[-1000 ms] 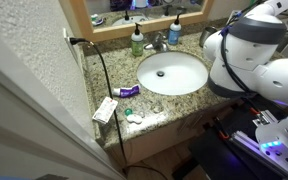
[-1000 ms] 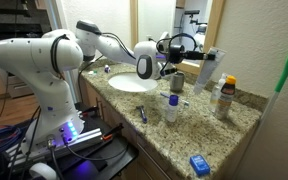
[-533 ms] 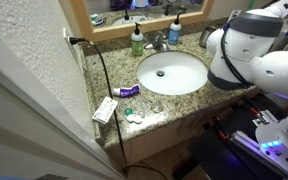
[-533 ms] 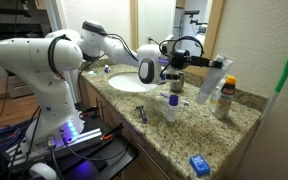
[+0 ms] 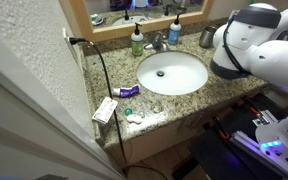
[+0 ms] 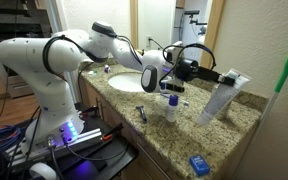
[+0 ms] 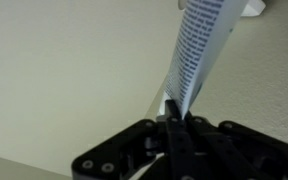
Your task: Set the white tube upright on the right side of the counter
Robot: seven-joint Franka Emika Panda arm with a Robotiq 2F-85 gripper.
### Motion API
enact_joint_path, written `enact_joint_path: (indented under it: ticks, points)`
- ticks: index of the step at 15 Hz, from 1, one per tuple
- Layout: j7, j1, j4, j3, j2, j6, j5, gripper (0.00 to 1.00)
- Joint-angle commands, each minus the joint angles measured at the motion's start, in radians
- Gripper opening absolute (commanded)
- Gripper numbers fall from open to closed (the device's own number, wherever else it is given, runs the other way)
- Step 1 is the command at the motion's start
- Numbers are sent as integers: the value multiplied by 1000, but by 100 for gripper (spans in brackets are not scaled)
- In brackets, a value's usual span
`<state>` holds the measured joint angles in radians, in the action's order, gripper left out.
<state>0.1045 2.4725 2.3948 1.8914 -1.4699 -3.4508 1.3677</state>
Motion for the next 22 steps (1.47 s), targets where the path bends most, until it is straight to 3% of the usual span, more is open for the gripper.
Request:
enact_joint_path:
  ticks: [1,5,10,16,17,21,22]
  points:
    - [0,9,-4,9,0,0,0,4]
    - [18,23,-19,24,0,-17,18,1]
    - [-53,52,-43,114,1,-28,27,1]
    - [-141,97,-82,108,8,41,1,1]
    - [-223,95,-64,105,1,55,-65,1]
    - [-193,117,-76,123,34,79,-78,1]
    - [-259,105,-61,105,3,117,-134,1]
